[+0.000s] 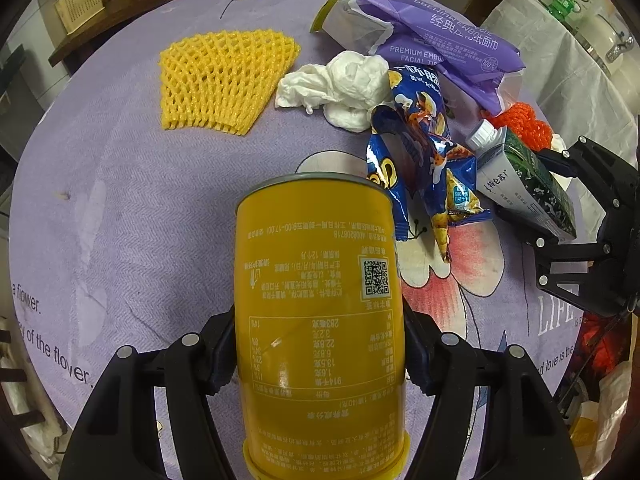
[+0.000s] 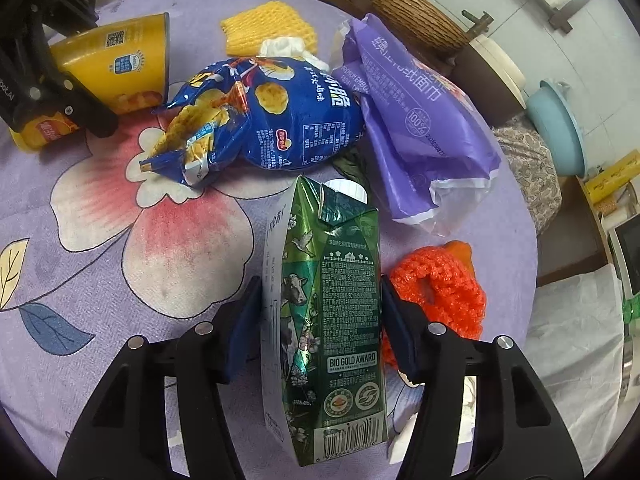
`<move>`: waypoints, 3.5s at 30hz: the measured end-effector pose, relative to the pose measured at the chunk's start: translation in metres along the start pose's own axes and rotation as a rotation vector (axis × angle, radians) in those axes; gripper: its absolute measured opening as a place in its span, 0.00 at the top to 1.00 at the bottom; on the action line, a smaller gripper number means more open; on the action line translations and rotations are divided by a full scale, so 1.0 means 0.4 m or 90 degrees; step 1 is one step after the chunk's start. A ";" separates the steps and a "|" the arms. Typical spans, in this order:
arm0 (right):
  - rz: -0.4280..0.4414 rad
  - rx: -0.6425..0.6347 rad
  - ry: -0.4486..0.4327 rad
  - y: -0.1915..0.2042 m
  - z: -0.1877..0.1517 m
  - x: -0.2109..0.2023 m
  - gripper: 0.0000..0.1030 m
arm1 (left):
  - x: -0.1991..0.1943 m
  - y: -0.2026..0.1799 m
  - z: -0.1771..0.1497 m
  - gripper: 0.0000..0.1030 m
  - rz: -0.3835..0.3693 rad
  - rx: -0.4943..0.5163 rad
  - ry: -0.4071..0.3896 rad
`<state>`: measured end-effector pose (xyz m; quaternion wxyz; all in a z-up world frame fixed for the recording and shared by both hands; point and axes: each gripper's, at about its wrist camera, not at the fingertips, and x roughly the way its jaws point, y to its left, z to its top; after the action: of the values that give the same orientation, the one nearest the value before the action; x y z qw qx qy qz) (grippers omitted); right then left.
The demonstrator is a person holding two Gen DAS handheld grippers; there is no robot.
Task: Collect trash
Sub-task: 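Grasp the yellow can with the left tool while the right tool grasps the green milk carton, then carry the yellow can to the black bin and open the left tool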
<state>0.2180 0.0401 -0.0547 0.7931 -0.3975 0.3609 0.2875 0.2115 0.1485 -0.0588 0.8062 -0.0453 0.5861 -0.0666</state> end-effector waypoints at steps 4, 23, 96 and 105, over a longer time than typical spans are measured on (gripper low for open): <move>0.013 0.054 -0.051 -0.019 -0.014 -0.039 0.44 | -0.004 0.007 -0.009 0.36 -0.011 -0.006 -0.018; 0.058 0.274 -0.258 0.023 -0.256 -0.265 0.44 | -0.162 -0.078 -0.251 0.36 0.025 0.024 -0.262; -0.447 0.929 -0.135 -0.163 -1.265 -0.401 0.44 | 0.720 -1.130 -0.176 0.34 -0.074 0.326 0.106; -0.460 0.925 -0.123 -0.168 -1.270 -0.400 0.44 | 0.416 -1.139 -0.265 0.23 -0.087 0.433 -0.111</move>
<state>0.0013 -0.4477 -0.1133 0.9244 0.1502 0.2367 -0.2586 0.1365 -0.3273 -0.1791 0.8158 0.1813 0.4549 -0.3076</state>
